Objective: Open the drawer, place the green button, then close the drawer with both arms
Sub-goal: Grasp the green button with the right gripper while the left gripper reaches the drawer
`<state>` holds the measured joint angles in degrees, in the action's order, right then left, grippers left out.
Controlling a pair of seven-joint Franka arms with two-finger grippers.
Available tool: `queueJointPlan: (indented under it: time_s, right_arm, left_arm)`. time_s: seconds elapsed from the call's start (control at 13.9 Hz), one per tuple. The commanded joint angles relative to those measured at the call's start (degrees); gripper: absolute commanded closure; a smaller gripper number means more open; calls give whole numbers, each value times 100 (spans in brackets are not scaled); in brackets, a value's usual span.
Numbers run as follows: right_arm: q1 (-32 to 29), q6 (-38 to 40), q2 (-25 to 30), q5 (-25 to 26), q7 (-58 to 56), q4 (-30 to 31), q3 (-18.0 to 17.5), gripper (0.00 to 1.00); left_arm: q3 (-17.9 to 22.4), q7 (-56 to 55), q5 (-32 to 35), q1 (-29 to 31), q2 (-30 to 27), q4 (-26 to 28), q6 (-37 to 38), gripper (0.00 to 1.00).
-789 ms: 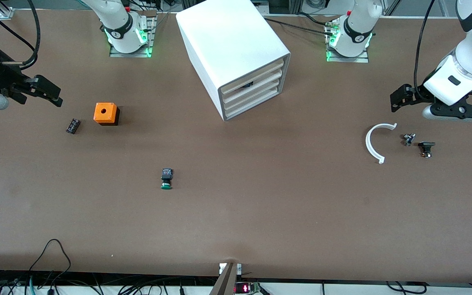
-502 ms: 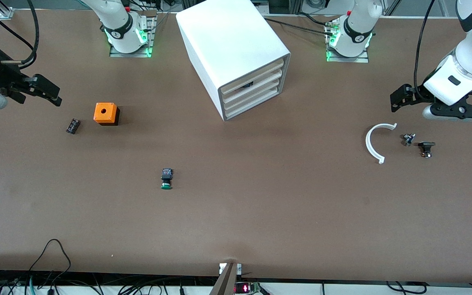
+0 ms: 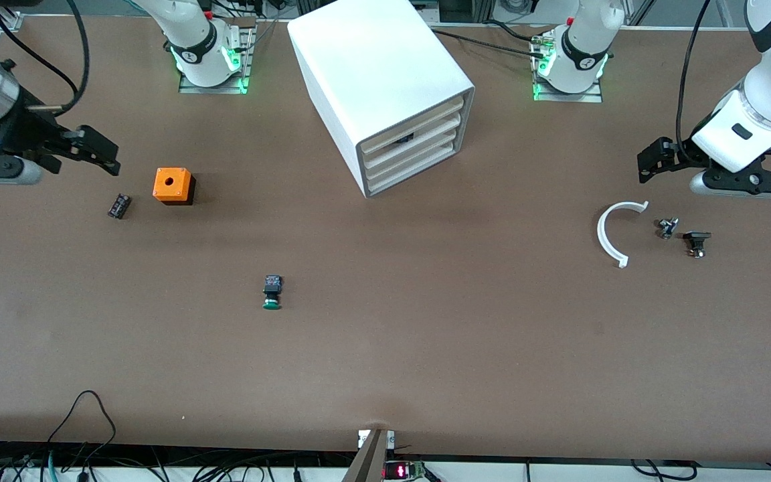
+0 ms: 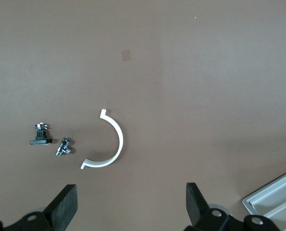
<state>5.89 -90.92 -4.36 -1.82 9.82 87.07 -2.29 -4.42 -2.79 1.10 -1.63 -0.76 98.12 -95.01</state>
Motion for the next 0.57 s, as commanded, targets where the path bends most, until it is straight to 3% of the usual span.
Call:
queueJointPlan:
  time_s: [0.0, 0.29, 0.5]
  right_arm:
    - [17, -153, -406, -459, -59, -173, 10, 0]
    - [429, -828, -1003, -460, -59, -164, 10, 0]
    - [667, -1610, -1540, -460, -59, -86, 10, 0]
  left_arm:
    - [20, 130, -284, -92, 6, -74, 612, 1]
    - [-182, 357, -864, -162, 58, -4, 1300, 1]
    - [-191, 954, -1557, -145, 619, 49, 1257, 1]
